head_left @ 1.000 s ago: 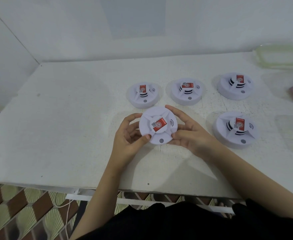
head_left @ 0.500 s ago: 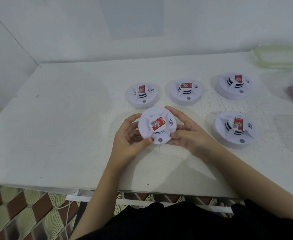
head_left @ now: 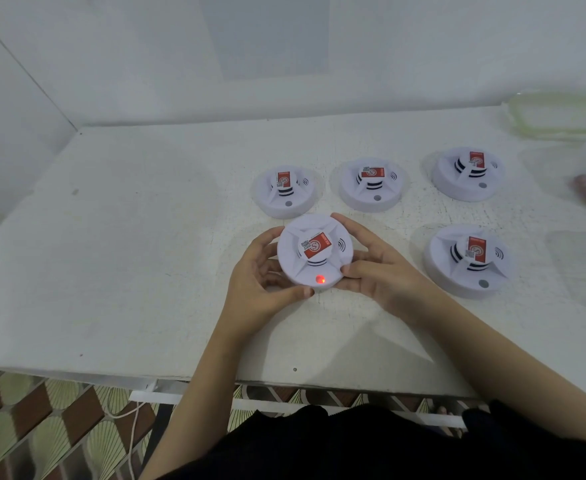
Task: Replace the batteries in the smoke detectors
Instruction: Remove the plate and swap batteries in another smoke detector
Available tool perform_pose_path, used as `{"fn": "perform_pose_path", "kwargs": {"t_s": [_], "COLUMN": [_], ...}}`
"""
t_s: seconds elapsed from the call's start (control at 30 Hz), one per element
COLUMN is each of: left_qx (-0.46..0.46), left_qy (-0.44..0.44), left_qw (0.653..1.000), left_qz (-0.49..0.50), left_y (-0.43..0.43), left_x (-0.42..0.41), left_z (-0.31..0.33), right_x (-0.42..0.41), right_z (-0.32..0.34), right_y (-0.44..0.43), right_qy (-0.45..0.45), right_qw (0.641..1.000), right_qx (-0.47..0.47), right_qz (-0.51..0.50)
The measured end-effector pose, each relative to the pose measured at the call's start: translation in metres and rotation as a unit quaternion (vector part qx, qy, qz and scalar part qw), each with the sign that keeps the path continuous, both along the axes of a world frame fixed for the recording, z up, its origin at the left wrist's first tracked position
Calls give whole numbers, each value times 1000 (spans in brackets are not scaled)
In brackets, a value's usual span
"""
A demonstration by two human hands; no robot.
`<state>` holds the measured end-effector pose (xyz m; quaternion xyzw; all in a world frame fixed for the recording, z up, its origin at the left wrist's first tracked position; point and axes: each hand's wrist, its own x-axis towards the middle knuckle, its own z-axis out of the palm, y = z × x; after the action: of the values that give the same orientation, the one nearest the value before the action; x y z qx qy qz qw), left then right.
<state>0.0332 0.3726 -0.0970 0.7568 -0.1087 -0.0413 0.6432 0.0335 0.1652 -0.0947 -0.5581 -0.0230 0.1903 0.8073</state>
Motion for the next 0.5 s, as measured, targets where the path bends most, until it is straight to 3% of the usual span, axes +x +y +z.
{"fn": "perform_pose_path", "kwargs": {"t_s": [0.2,0.5], "left_qx": [-3,6], "left_qy": [4,0], "left_qw": [1000,1000], "left_qz": [2,-2], "left_y": [0,0], "left_x": [0,0], "left_z": [0,1], "right_x": [-1,-4], "right_z": [0,6], "right_y": [-1,-3], "right_qy": [-7,-65], "right_qw": [1000,991], "right_qx": [-1,-109], "right_qz": [16,47]}}
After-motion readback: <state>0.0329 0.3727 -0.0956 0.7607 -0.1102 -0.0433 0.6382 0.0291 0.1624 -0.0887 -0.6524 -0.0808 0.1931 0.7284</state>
